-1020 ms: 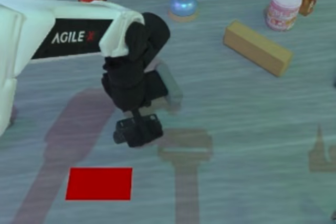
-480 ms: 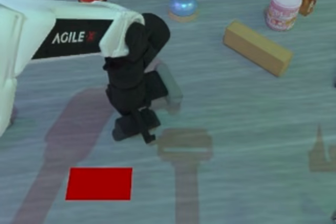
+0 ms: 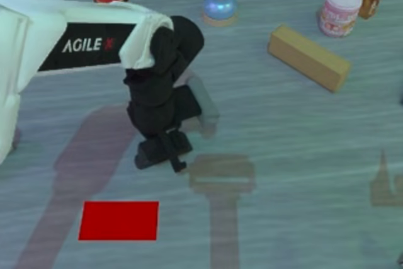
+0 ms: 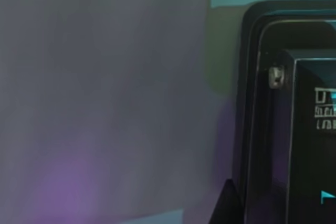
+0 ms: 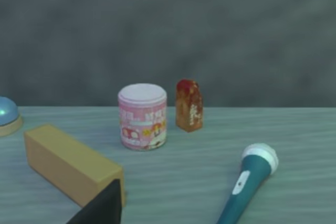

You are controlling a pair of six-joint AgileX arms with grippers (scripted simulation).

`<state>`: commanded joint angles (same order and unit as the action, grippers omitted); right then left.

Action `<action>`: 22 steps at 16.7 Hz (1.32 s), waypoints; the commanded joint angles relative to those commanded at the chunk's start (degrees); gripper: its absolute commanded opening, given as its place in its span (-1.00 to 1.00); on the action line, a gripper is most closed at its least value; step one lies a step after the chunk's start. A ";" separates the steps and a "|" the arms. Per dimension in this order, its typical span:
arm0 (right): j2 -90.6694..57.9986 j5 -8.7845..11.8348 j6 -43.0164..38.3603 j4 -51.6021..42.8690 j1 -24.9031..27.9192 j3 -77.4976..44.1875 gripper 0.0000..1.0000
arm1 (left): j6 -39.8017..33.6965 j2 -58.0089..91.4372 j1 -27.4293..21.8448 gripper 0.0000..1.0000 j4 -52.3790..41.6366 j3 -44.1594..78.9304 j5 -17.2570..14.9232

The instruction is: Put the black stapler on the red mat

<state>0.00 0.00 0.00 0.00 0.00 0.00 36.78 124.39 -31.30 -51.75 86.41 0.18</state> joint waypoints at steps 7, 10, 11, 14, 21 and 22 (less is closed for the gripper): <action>0.00 0.00 0.00 0.00 0.00 0.00 1.00 | 0.02 -1.68 0.26 -1.00 -6.52 5.14 0.04; 0.00 0.00 0.00 0.00 0.00 0.00 1.00 | -0.09 -3.57 0.60 -1.00 -14.67 10.24 0.06; 0.00 0.00 0.00 0.00 0.00 0.00 1.00 | -0.12 -4.22 0.70 -1.00 -16.94 11.82 0.05; 0.00 0.00 0.00 0.00 0.00 0.00 1.00 | -0.24 -5.74 0.94 -1.00 -20.23 14.55 0.04; 0.00 0.00 0.00 0.00 0.00 0.00 1.00 | -3.56 -6.02 0.17 -1.00 -20.81 14.09 0.84; 0.00 0.00 0.00 0.00 0.00 0.00 1.00 | -5.88 -6.33 -0.08 -1.00 -21.25 13.84 1.32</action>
<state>0.00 0.00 0.00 0.00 0.00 0.00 30.90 118.06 -31.38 -73.00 100.24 1.51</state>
